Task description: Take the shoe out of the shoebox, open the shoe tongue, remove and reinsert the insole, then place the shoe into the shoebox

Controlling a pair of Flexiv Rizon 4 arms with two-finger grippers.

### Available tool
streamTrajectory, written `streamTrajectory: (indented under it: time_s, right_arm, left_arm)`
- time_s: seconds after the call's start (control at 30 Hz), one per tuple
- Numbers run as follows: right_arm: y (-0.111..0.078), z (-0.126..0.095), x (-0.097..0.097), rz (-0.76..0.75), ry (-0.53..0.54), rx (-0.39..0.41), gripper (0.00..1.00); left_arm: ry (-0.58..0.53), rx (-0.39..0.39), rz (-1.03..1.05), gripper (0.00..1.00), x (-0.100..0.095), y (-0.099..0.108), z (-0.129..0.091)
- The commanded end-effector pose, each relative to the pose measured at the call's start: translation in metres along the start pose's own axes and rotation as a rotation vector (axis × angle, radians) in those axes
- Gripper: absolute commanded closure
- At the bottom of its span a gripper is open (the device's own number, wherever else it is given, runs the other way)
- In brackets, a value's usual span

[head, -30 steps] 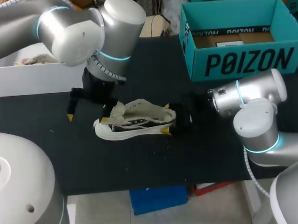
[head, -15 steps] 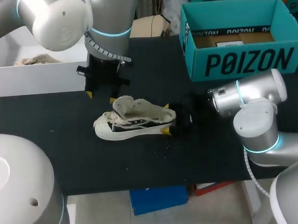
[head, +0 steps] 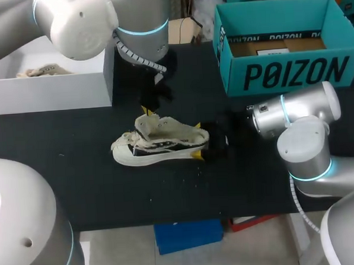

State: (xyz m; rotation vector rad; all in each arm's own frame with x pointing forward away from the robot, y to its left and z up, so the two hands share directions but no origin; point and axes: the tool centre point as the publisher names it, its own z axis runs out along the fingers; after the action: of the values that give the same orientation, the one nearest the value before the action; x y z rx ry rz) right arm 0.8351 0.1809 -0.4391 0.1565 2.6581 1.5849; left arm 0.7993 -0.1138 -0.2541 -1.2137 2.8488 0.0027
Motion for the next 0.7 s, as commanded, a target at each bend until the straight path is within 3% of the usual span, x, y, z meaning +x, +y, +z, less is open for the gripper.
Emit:
streamTrajectory:
  time_s: [0.03, 0.47, 0.5, 0.7]
  right_arm:
    - [-0.0026, 0.0003, -0.0017, 0.001, -0.001, 0.003, 1.0]
    - [-0.0026, 0.0003, -0.0017, 0.001, -0.001, 0.003, 1.0]
    - [-0.0026, 0.0003, -0.0017, 0.001, -0.001, 0.003, 1.0]
    - [-0.0026, 0.0003, -0.0017, 0.001, -0.001, 0.003, 1.0]
  left_arm:
    - [0.419, 0.075, 0.941, 1.0, -0.0061, -0.0033, 0.0037]
    - [0.419, 0.075, 0.941, 1.0, -0.0061, -0.0033, 0.0037]
    - [0.382, 0.042, 0.955, 1.0, -0.0075, -0.0046, 0.005]
    - [0.379, 0.063, 1.059, 1.0, -0.0093, -0.0116, 0.0112]
